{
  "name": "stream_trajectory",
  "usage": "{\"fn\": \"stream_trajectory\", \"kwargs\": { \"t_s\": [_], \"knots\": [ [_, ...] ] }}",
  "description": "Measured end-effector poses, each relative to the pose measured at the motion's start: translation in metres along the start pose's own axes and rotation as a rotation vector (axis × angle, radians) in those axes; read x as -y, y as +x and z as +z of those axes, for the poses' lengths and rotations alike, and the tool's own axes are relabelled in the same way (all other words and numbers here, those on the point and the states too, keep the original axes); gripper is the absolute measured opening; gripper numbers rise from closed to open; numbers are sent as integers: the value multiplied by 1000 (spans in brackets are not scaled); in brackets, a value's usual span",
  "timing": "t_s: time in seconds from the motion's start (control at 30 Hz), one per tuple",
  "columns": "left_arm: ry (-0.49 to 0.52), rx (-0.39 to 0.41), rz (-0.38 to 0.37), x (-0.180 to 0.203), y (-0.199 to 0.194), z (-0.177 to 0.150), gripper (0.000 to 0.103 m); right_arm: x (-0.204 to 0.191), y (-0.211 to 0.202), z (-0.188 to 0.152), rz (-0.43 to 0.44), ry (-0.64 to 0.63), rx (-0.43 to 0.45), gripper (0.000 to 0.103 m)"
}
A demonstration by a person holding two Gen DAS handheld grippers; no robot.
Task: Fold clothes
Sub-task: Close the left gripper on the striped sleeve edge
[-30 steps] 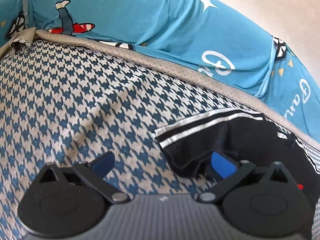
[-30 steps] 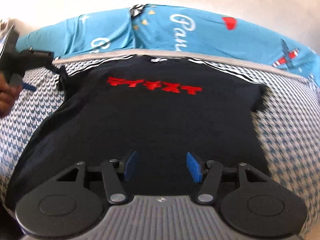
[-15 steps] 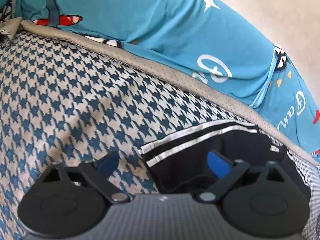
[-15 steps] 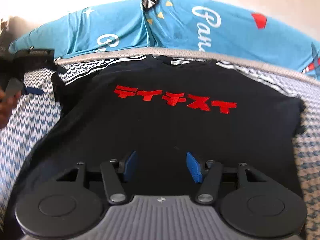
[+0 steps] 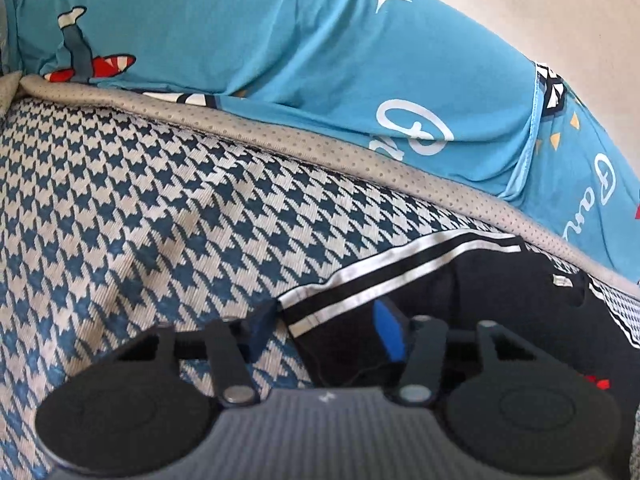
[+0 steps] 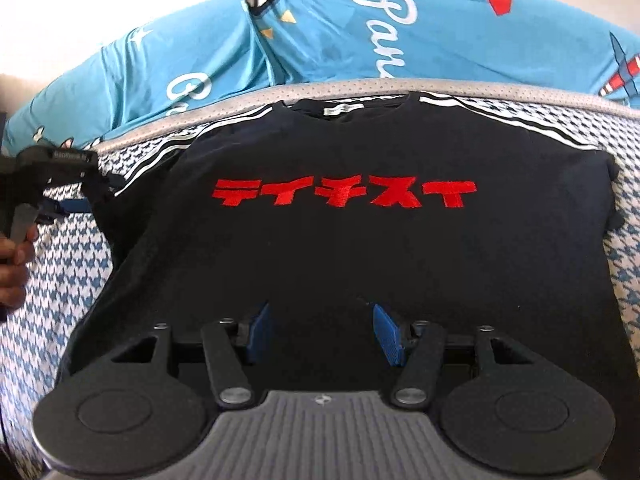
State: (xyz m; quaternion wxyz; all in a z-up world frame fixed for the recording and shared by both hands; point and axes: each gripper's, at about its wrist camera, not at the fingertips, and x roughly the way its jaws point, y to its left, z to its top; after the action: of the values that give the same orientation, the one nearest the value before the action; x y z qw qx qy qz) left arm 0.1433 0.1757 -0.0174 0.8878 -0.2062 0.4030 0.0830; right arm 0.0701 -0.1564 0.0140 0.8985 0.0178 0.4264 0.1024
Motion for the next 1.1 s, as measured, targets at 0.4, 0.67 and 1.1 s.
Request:
{"fn": "stream_trajectory", "kwargs": {
  "t_s": [0.4,0.67,1.1],
  "knots": [
    [98,110,74,15,-6,-3,7,4,2,2,-3,53,-12,55],
    [24,133,86,-1,-10,8,7,5,2,3,-6,66,-9,55],
    [-98,74,30,-24,-4,19,45,4,2,2,-8,54,-14,55]
  ]
}}
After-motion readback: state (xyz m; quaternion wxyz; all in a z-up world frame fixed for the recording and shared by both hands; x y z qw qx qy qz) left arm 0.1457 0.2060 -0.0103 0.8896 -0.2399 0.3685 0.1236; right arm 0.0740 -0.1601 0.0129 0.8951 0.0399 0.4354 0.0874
